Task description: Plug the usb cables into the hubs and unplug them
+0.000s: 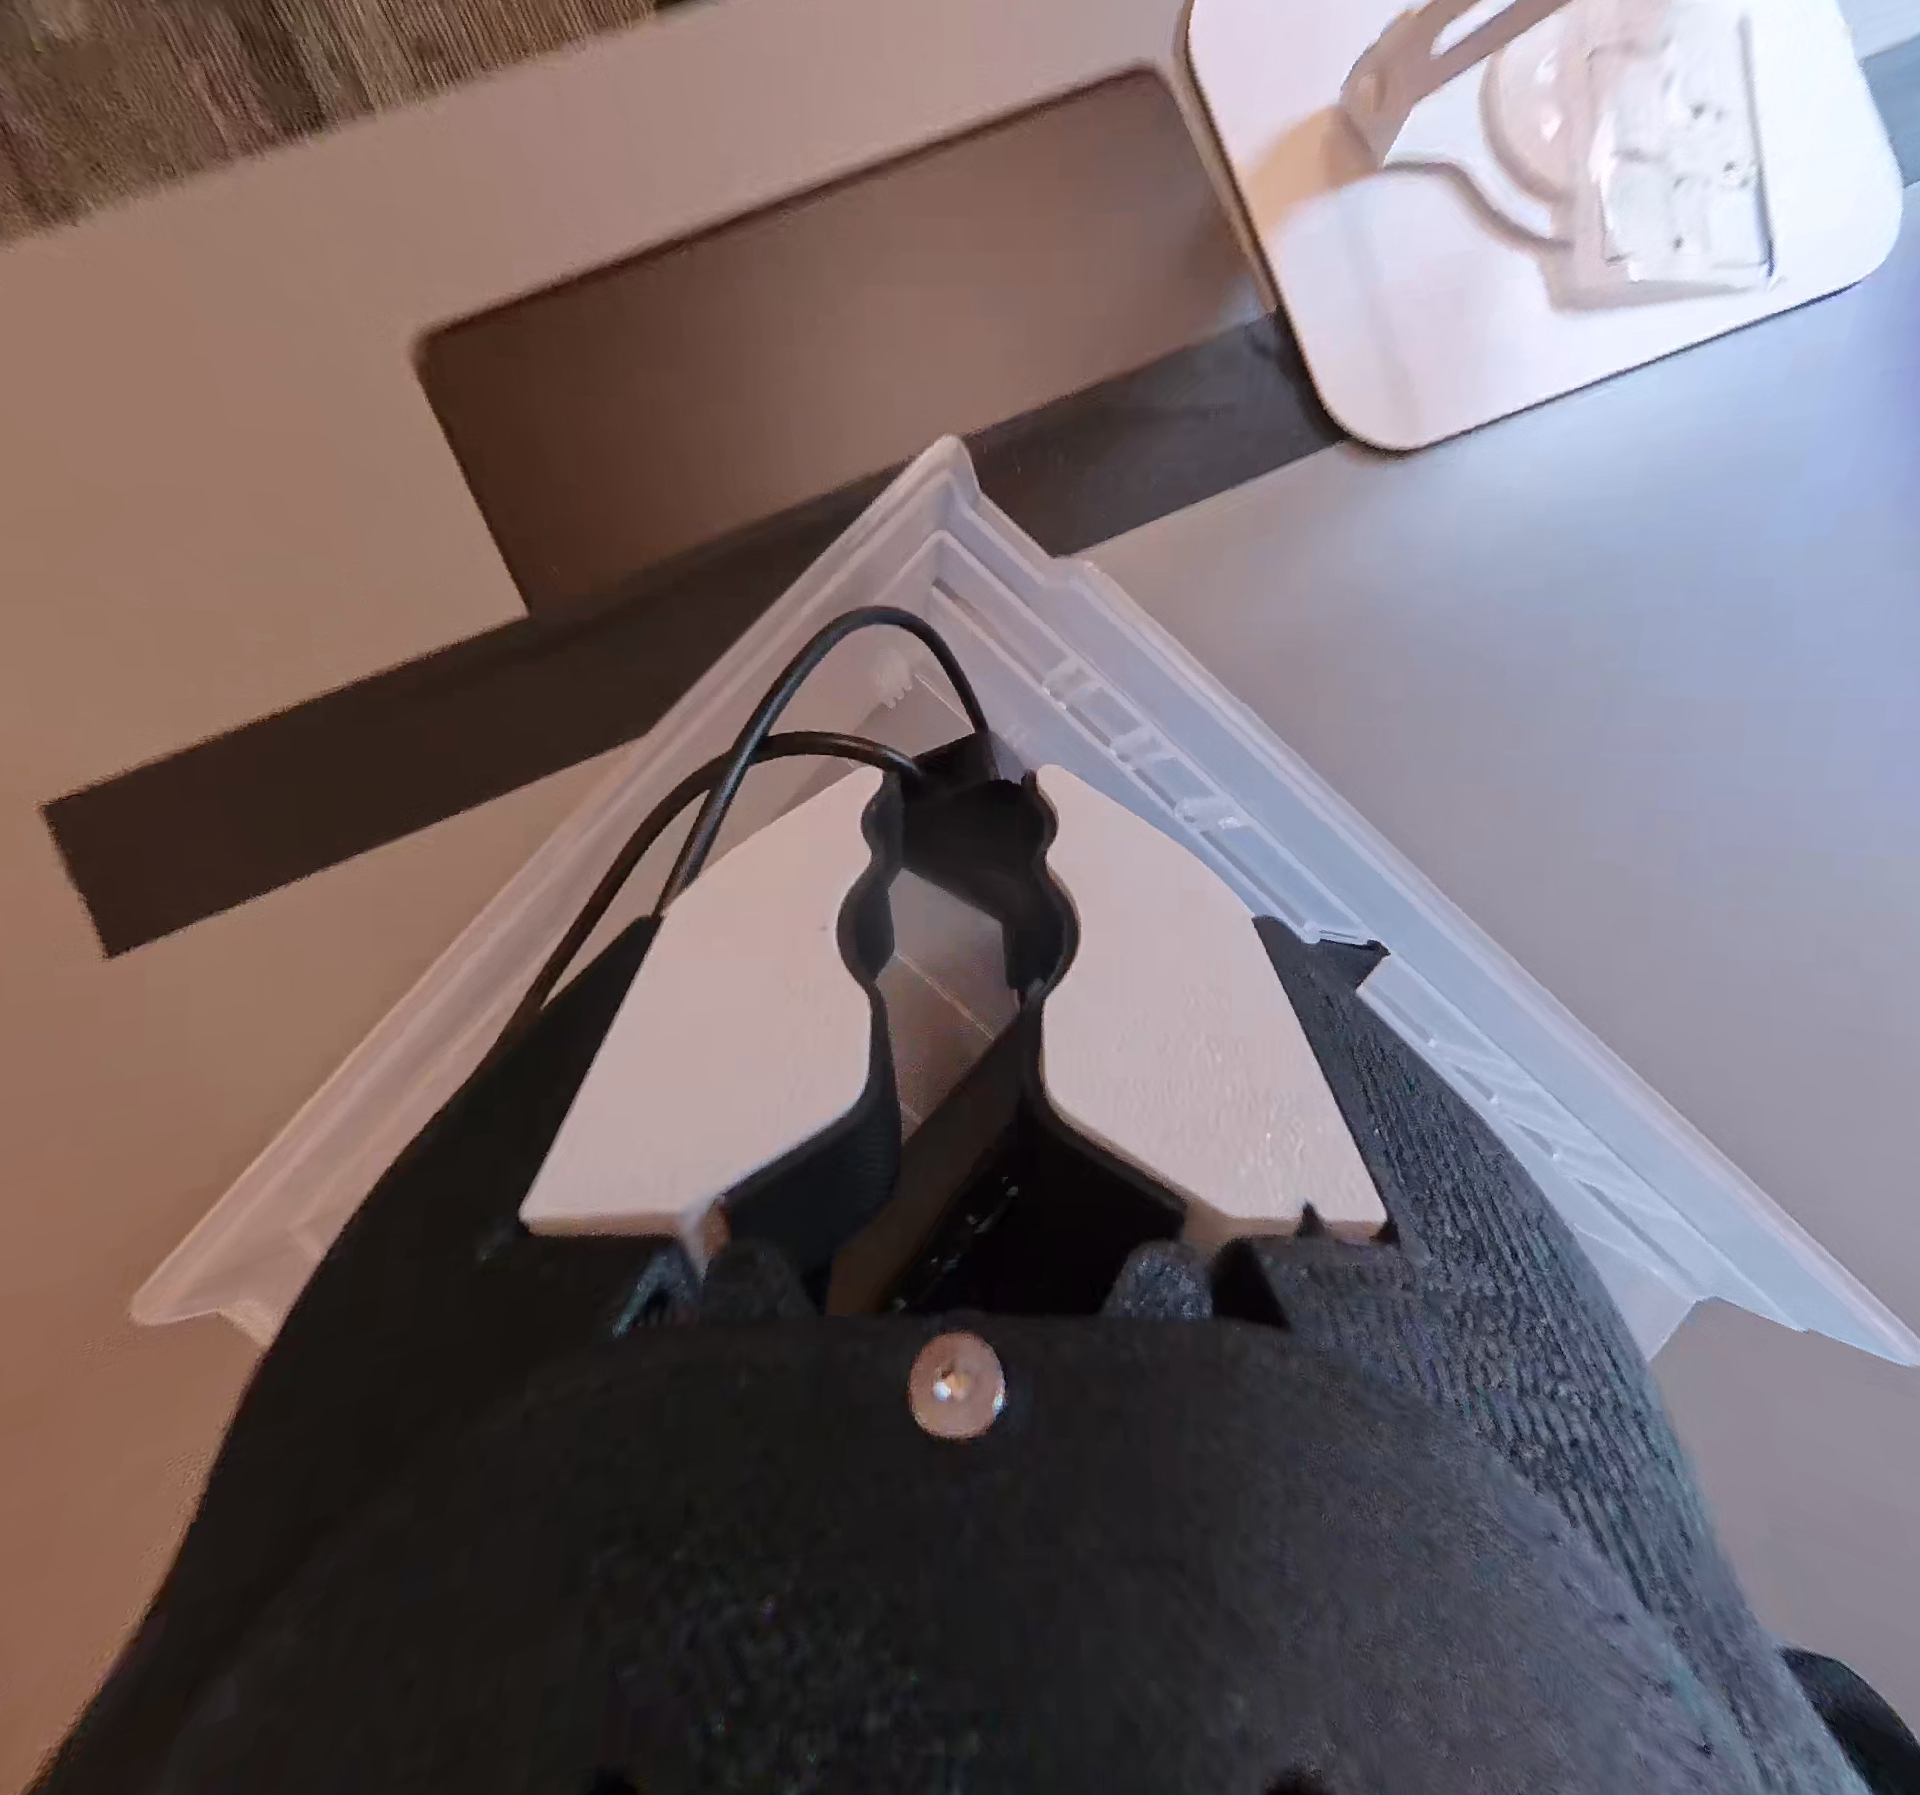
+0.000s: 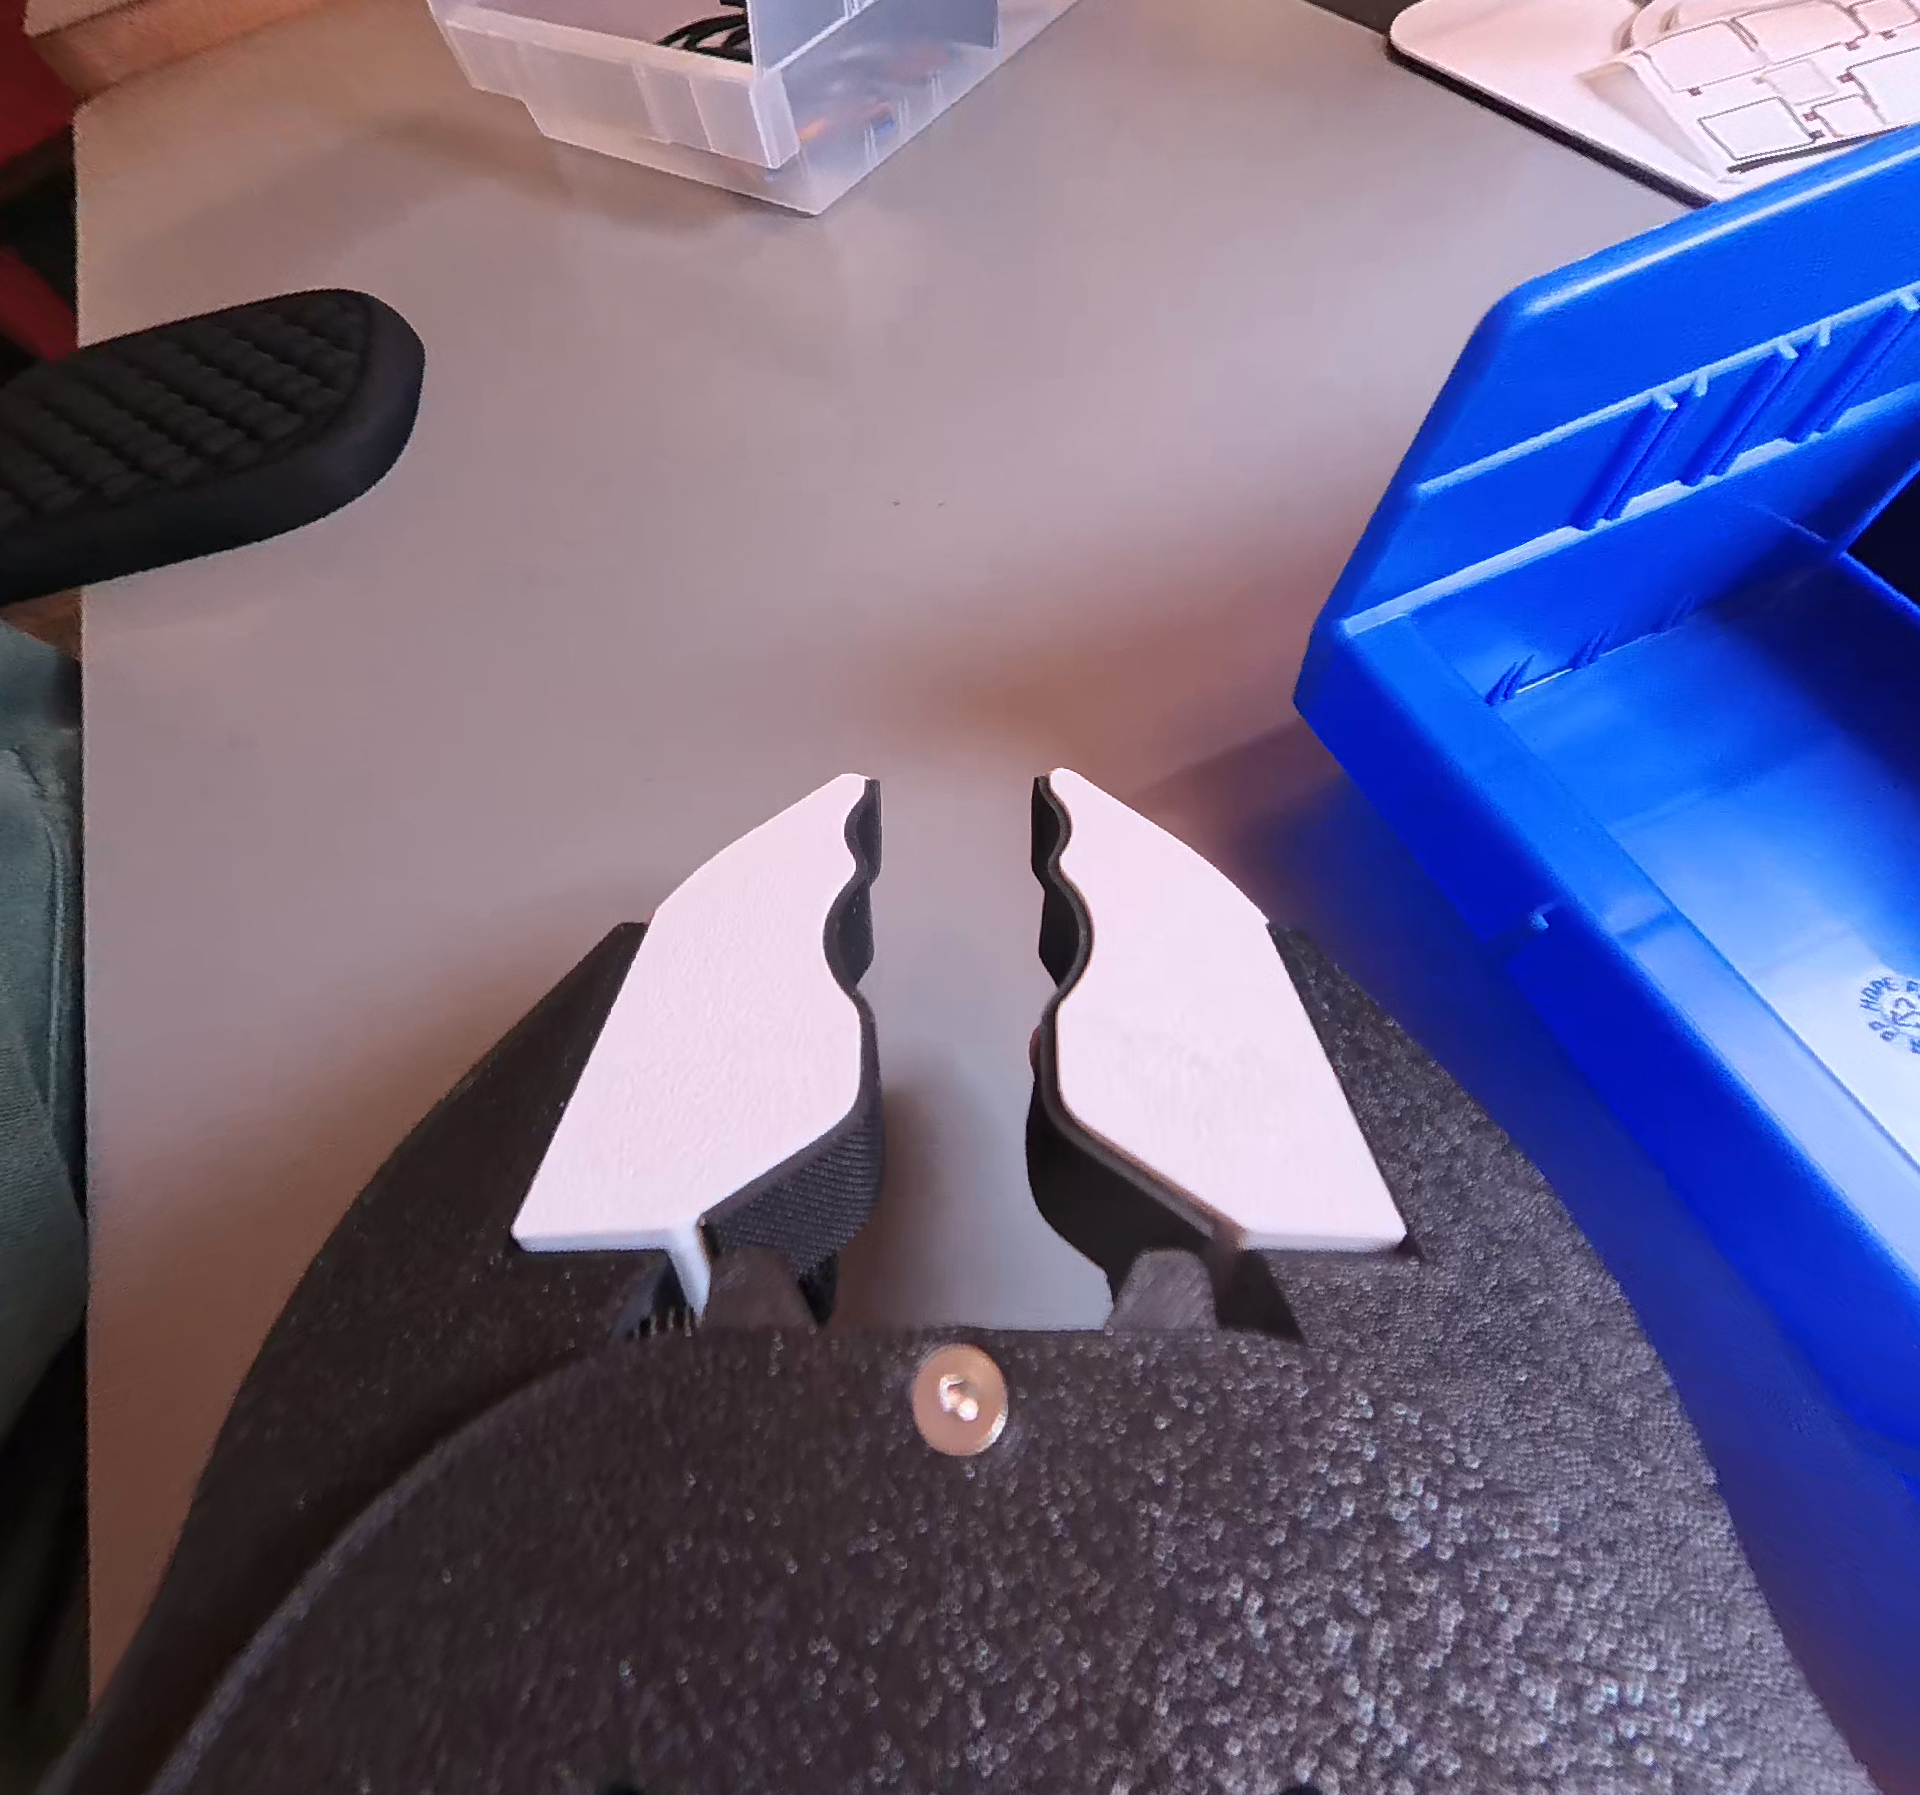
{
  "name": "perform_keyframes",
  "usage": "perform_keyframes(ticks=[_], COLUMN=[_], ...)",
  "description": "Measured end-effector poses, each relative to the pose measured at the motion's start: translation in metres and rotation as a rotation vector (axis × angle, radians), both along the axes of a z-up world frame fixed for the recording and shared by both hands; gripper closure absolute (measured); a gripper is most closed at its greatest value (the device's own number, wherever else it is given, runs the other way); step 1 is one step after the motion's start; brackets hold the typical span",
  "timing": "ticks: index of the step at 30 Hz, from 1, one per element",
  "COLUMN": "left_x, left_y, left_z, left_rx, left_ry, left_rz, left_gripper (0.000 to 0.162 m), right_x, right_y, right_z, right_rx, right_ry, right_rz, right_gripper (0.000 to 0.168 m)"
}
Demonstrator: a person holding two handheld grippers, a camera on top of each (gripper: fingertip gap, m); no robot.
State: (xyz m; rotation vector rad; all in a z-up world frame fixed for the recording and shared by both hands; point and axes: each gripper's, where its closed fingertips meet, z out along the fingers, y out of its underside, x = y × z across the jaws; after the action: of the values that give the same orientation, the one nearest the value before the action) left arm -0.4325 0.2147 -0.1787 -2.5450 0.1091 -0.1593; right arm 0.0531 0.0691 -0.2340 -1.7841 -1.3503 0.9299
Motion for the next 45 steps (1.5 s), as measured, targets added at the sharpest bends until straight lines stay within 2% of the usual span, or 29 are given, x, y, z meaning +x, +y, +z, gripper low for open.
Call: perform_keyframes(ticks=[5, 9, 12, 16, 20, 23, 24, 25, 26, 27, 30, 32, 35, 39, 43, 45], left_x=[-0.009, 0.003, 0.04, 0.128, 0.235, 0.31, 0.33, 0.347, 0.36, 0.366, 0.369, 0.367, 0.361, 0.356, 0.351, 0.358], left_y=[-0.006, -0.023, -0.042, -0.078, -0.117, -0.14, -0.146, -0.151, -0.155, -0.154, -0.154, -0.155, -0.158, -0.167, -0.169, -0.173], left_z=[0.058, 0.107, 0.139, 0.157, 0.147, 0.125, 0.116, 0.11, 0.106, 0.104, 0.097, 0.089, 0.082, 0.07, 0.05, 0.042], left_rx=[0.198, 0.35, 0.453, 0.557, 0.64, 0.662, 0.668, 0.675, 0.685, 0.711, 0.701, 0.677, 0.685, 0.729, 0.825, 0.846], left_ry=[0.003, 0.002, -0.009, -0.04, -0.109, -0.201, -0.226, -0.258, -0.296, -0.321, -0.446, -0.508, -0.513, -0.369, 0.038, 0.165], left_rz=[0.003, -0.06, -0.17, -0.393, -0.584, -0.666, -0.686, -0.709, -0.72, -0.701, -0.687, -0.693, -0.708, -0.744, -0.788, -0.818], left_gripper=[0.141, 0.142, 0.142, 0.142, 0.142, 0.142, 0.142, 0.142, 0.142, 0.143, 0.143, 0.147, 0.147, 0.142, 0.14, 0.138], right_x=[-0.003, -0.01, -0.02, -0.045, -0.084, -0.11, -0.115, -0.117, -0.115, -0.113, -0.099, -0.094, -0.086, -0.067, -0.061, -0.068], right_y=[-0.001, -0.004, -0.004, -0.01, -0.025, -0.025, -0.021, -0.015, -0.009, -0.004, 0.004, 0.003, 0.012, 0.037, 0.045, 0.039], right_z=[0.004, 0.013, 0.03, 0.066, 0.095, 0.104, 0.105, 0.103, 0.102, 0.099, 0.096, 0.093, 0.091, 0.091, 0.085, 0.078], right_rx=[0.055, 0.095, 0.142, 0.186, 0.227, 0.375, 0.442, 0.5, 0.552, 0.592, 0.655, 0.588, 0.505, 0.661, 0.941, 1.017], right_ry=[0.004, 0.032, 0.085, 0.188, 0.25, 0.224, 0.203, 0.178, 0.156, 0.143, 0.138, 0.14, 0.158, 0.074, -0.122, -0.183], right_rz=[0.01, 0.018, 0.01, -0.012, -0.03, -0.099, -0.132, -0.164, -0.201, -0.218, -0.233, -0.189, -0.186, -0.261, -0.274, -0.238], right_gripper=[0.14, 0.14, 0.139, 0.127, 0.11, 0.102, 0.104, 0.114, 0.143, 0.153, 0.157, 0.157, 0.157, 0.157, 0.157, 0.157])
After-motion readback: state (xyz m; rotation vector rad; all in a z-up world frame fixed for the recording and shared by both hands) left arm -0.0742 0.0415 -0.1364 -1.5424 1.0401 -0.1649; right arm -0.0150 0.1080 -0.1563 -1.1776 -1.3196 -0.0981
